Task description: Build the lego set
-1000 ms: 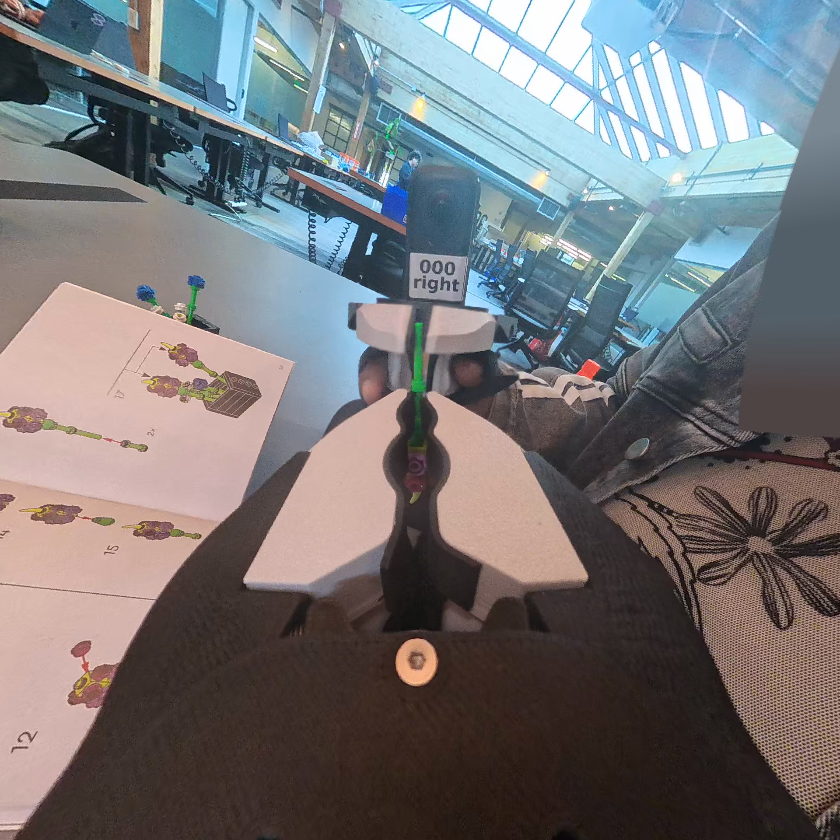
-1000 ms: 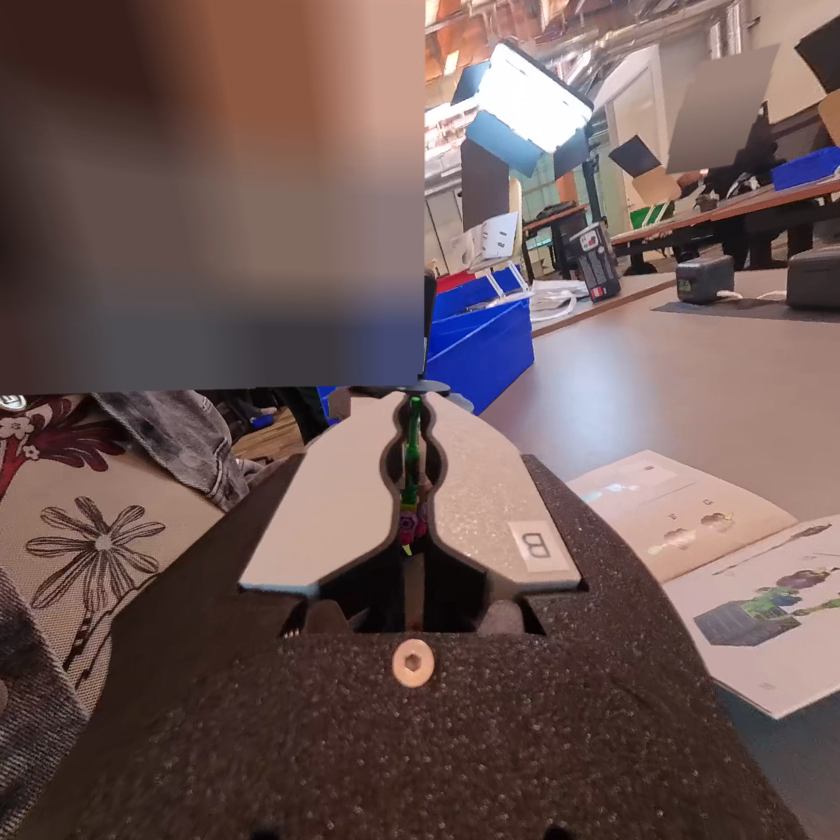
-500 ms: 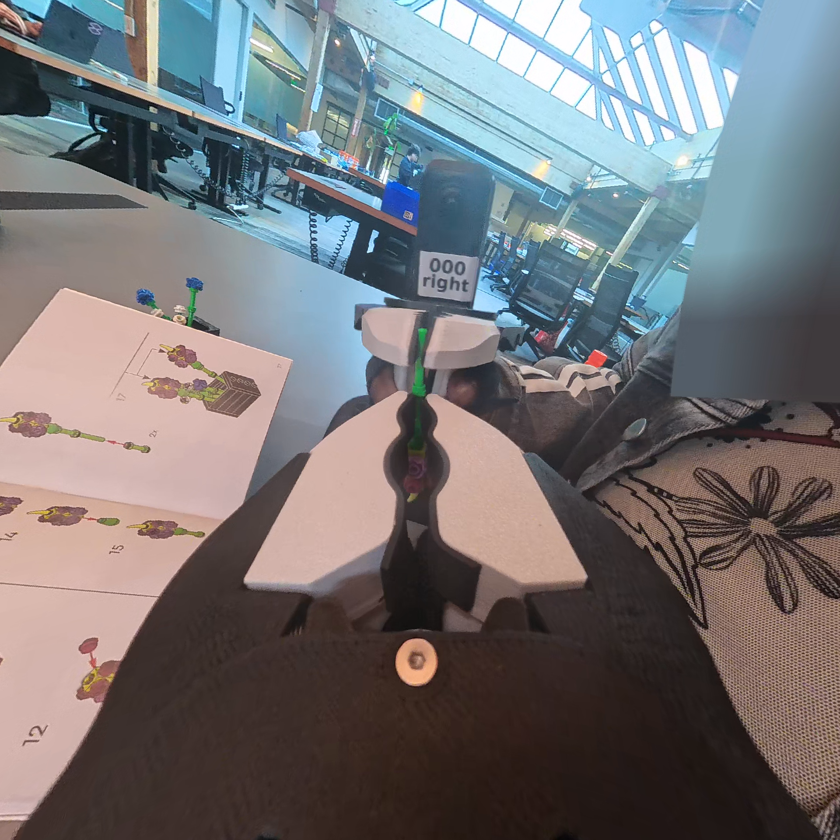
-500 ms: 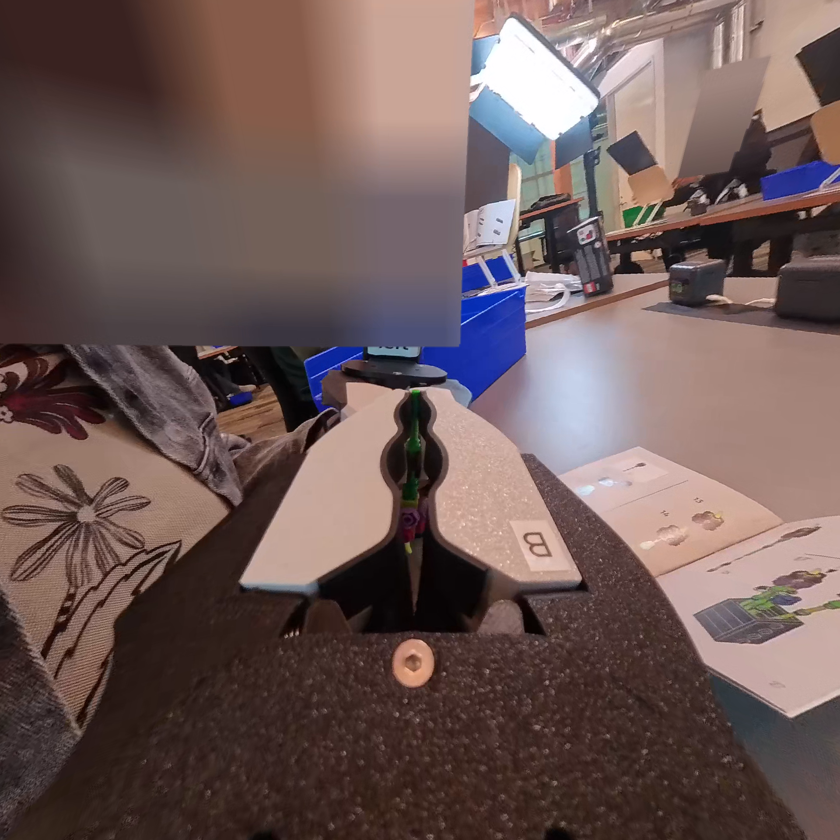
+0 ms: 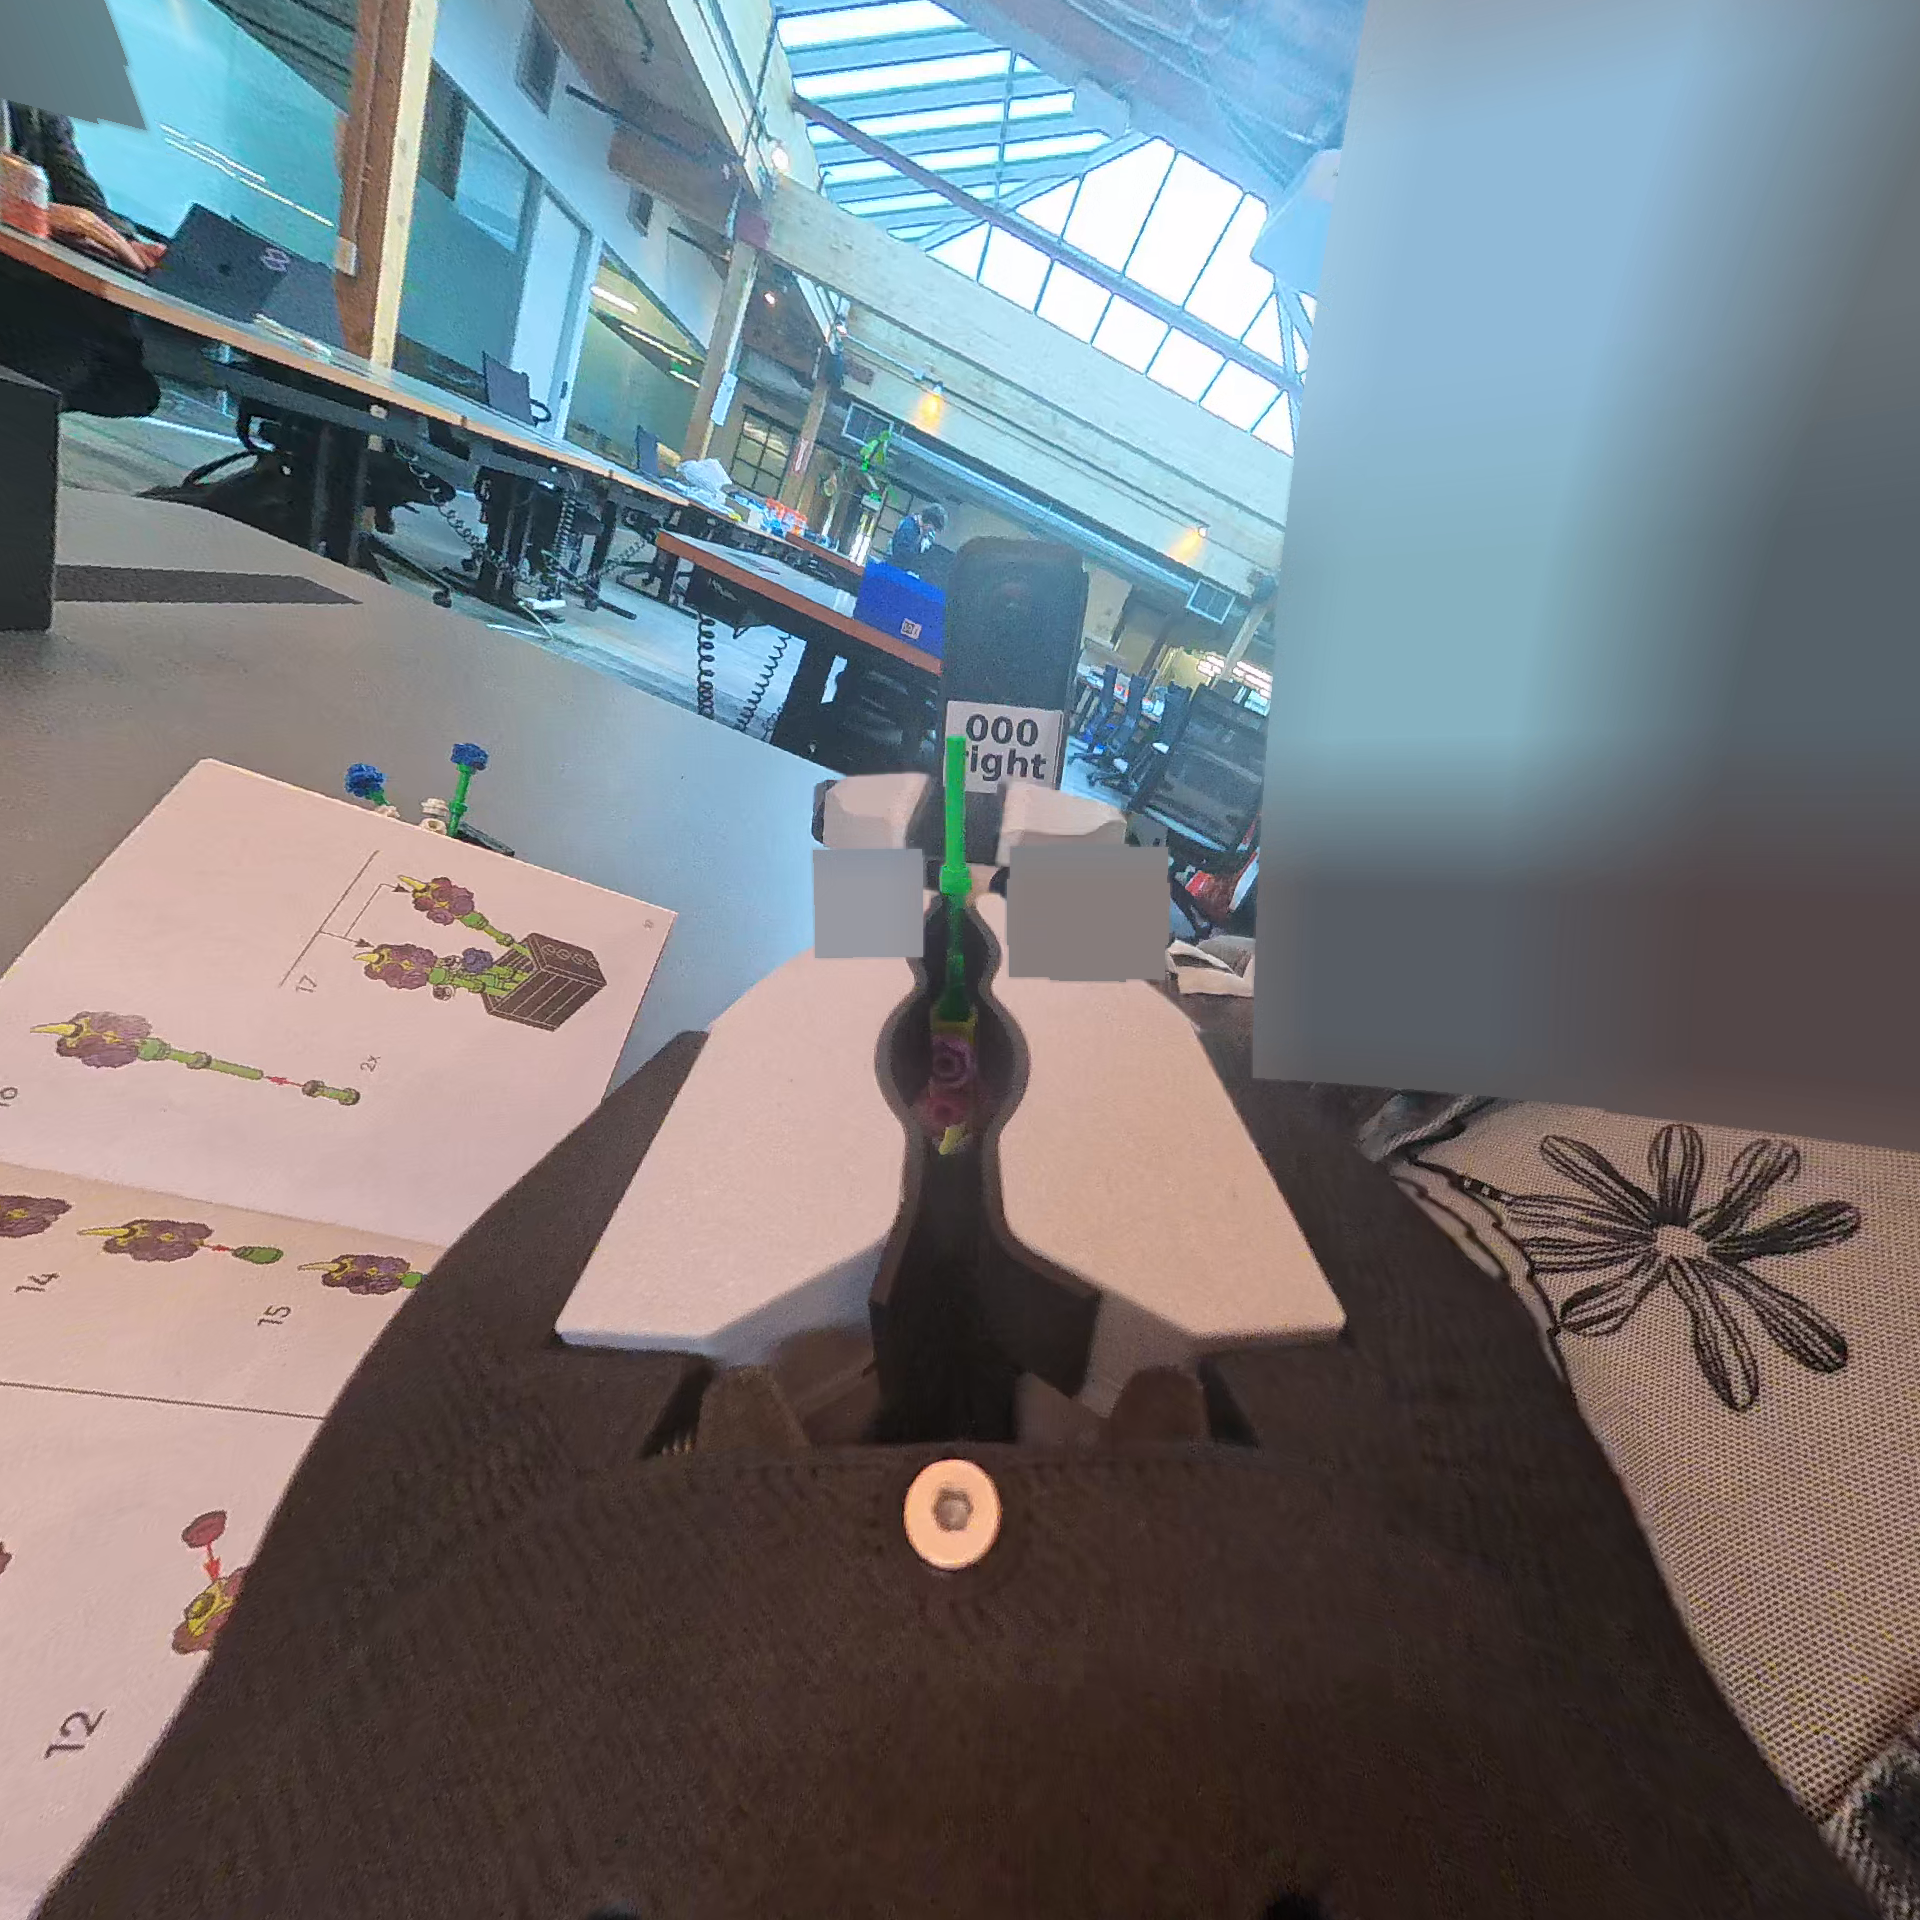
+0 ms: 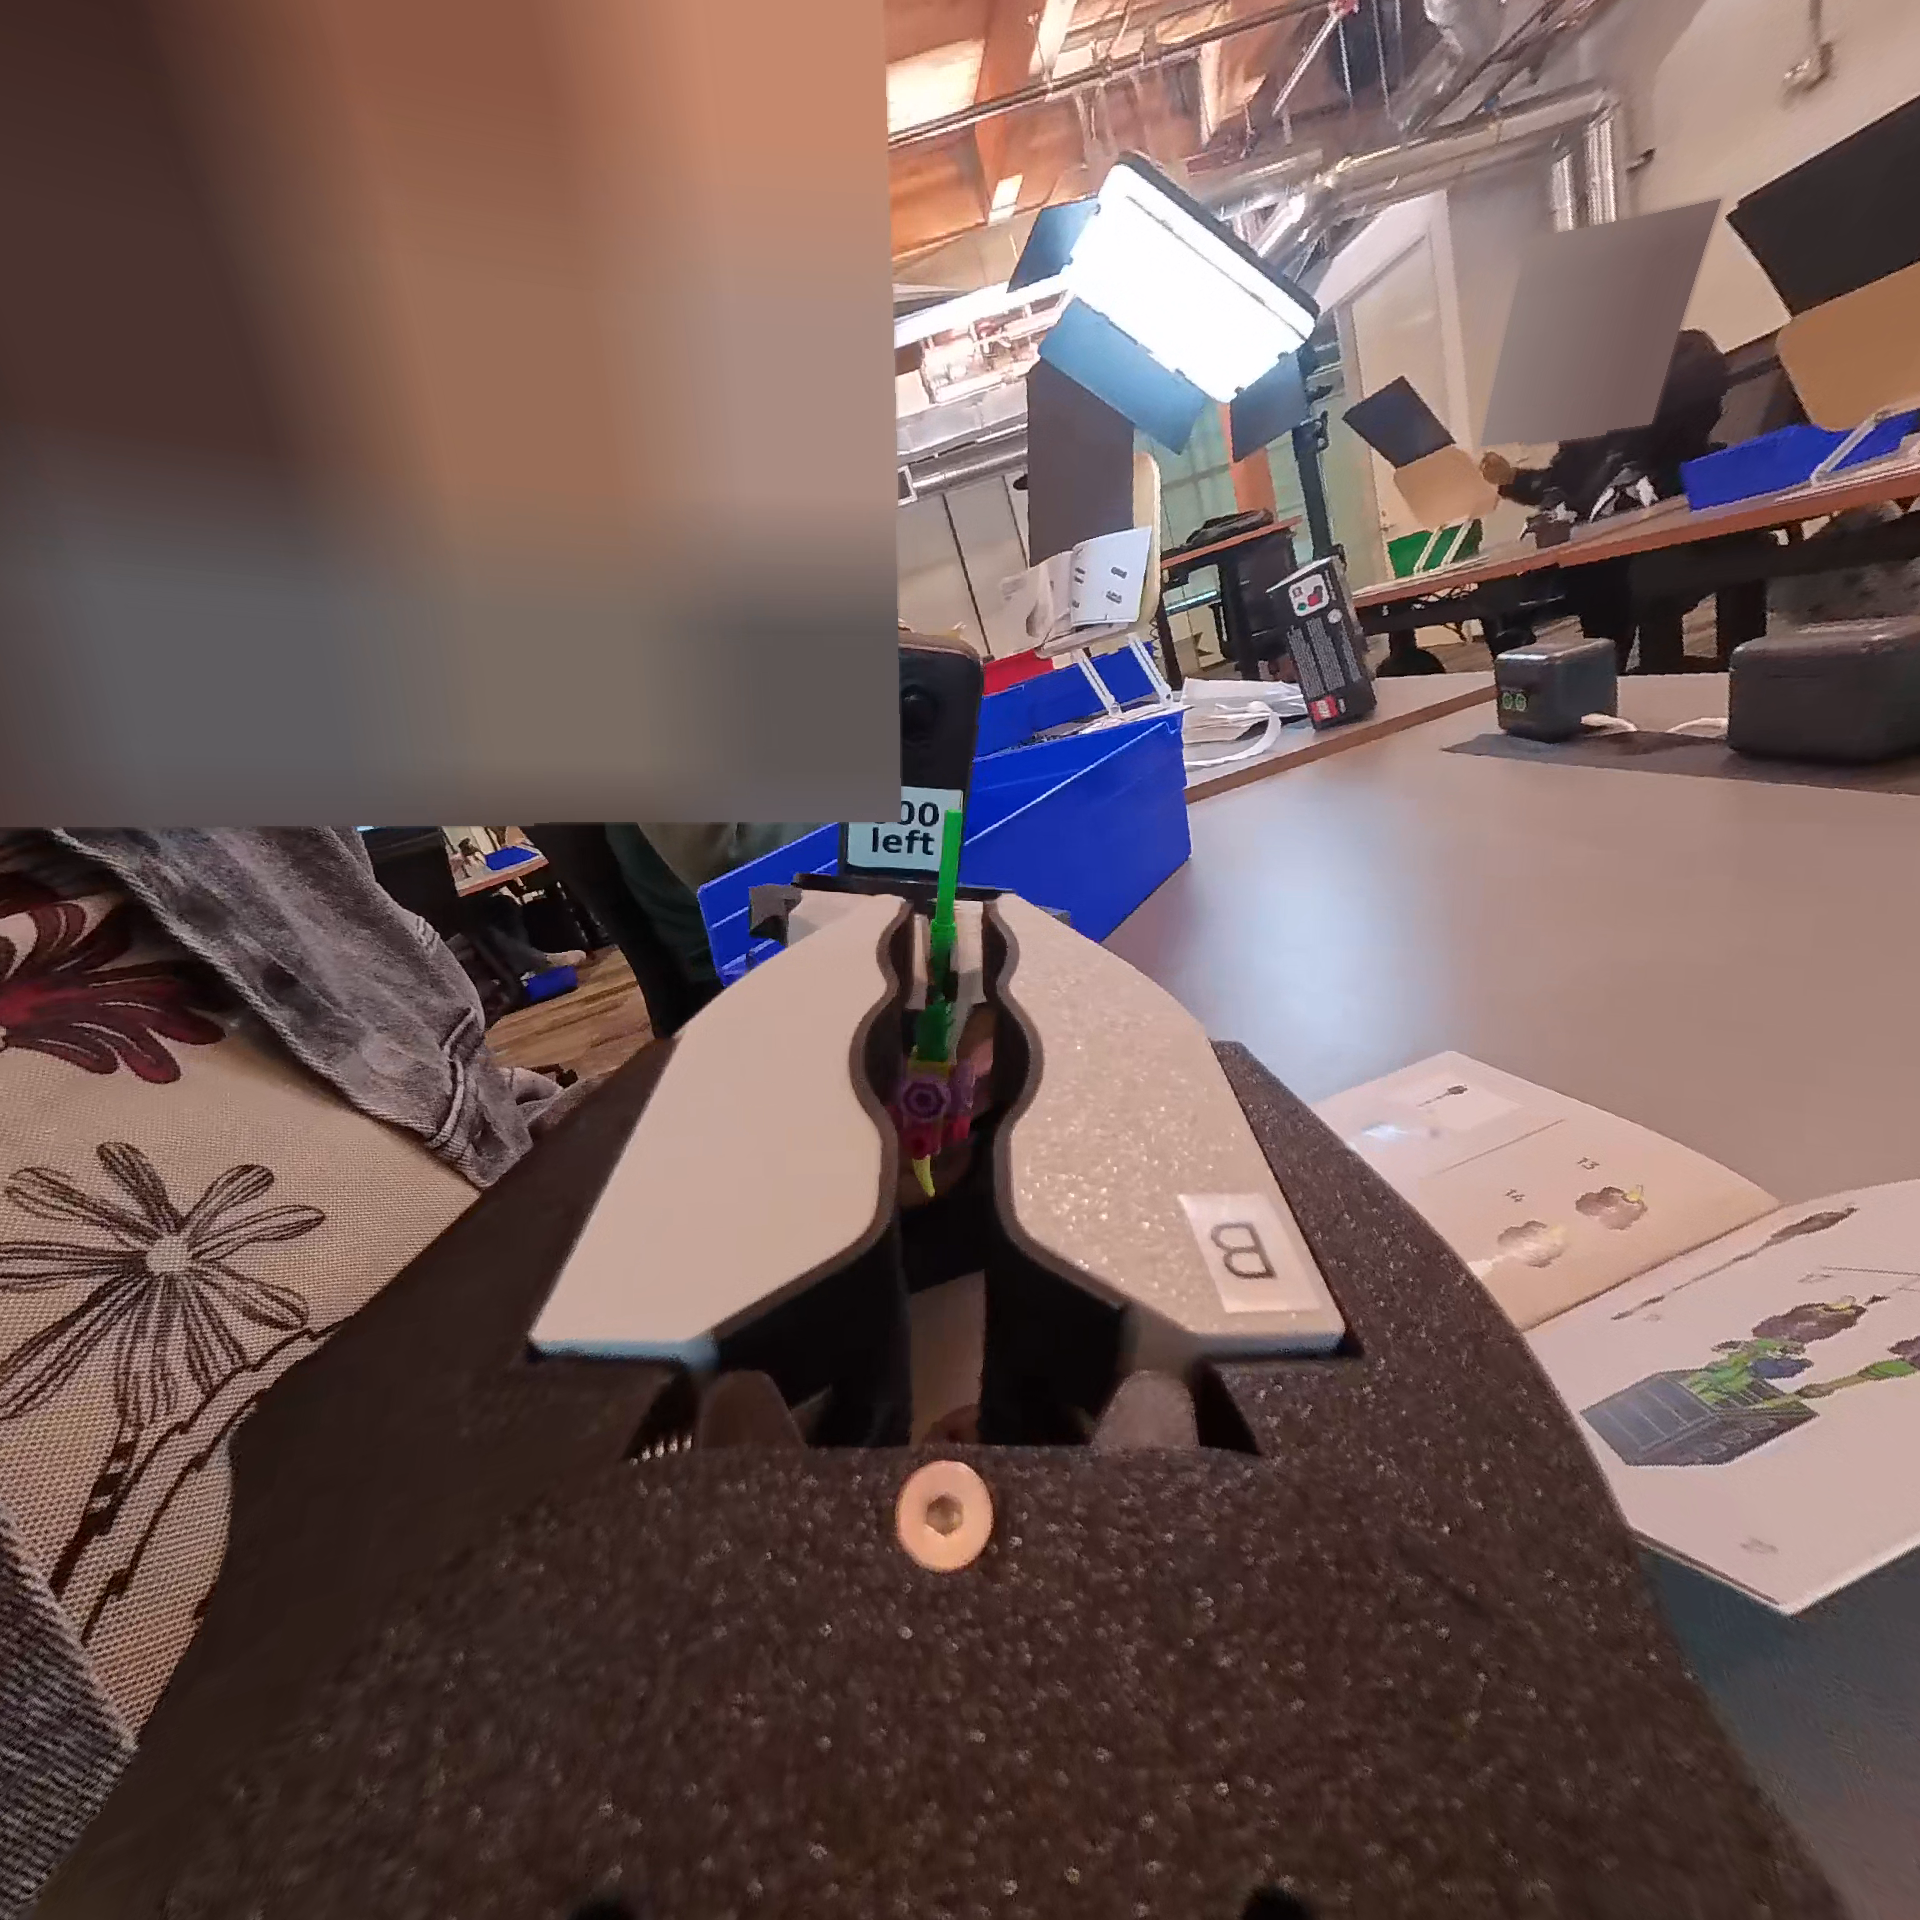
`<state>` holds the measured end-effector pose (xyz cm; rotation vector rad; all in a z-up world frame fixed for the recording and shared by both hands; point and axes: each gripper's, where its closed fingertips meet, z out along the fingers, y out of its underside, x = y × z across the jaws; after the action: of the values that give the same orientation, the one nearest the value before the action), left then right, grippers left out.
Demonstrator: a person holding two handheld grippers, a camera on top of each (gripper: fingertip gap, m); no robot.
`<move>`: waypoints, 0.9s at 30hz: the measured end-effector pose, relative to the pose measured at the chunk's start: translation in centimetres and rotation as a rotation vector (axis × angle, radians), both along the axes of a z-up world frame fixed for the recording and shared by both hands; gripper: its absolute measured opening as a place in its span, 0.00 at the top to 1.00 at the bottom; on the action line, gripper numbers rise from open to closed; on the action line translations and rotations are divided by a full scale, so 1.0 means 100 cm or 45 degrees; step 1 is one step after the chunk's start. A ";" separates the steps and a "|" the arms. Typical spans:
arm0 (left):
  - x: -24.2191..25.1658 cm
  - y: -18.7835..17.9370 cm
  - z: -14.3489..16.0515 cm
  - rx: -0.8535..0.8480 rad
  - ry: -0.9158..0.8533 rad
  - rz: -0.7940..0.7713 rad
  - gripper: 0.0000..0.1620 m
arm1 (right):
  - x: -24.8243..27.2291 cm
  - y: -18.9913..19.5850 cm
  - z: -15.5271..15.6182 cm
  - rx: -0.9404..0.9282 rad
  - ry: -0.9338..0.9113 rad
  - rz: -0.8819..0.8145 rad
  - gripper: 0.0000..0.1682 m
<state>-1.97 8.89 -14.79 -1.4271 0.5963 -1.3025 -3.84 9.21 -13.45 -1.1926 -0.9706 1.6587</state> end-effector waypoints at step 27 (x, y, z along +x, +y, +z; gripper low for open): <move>-0.244 -0.062 0.020 -0.203 1.183 0.959 0.56 | 0.018 0.006 0.001 0.013 0.001 -0.045 0.97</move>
<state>-26.34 2.73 -12.76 -2.0996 0.4524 -0.0460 -2.00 9.76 -13.39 -1.1958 -0.9507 1.6247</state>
